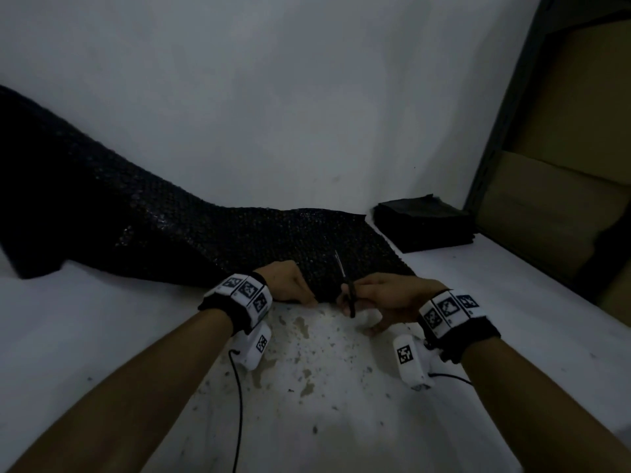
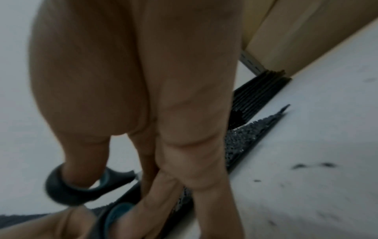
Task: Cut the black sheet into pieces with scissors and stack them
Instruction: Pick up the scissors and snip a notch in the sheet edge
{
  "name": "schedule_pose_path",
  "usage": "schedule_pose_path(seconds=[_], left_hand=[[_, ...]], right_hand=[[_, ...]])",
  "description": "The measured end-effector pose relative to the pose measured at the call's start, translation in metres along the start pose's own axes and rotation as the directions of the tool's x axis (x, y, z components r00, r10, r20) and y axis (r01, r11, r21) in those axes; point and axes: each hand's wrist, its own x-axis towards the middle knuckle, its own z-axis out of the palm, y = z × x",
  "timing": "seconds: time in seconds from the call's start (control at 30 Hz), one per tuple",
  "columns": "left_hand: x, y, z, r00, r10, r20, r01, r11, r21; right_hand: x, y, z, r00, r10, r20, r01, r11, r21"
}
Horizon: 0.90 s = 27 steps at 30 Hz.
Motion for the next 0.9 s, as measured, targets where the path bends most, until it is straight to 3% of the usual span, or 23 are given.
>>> schedule_pose_path(seconds=[0.17, 0.5, 0.9], left_hand=[[0.007, 0.007, 0.005, 0.996, -0.088, -0.033, 0.086, 0.995, -0.043], [0.004, 0.01, 0.012, 0.995, 0.034, -0.095, -0.045, 0.992, -0.115], [0.005, 0.012, 0.015, 0.994, 0.026, -0.105, -0.031, 0.999, -0.04]], right_hand=[[-0.023, 0.017, 0.001, 0.995, 0.011, 0.096, -0.014, 0.999, 0.031], [-0.05, 0.043, -0.006, 0.971, 0.024, 0.238, -0.016, 0.999, -0.035], [-0.035, 0.042, 0.005, 0.965, 0.068, 0.253, -0.058, 0.997, -0.045]])
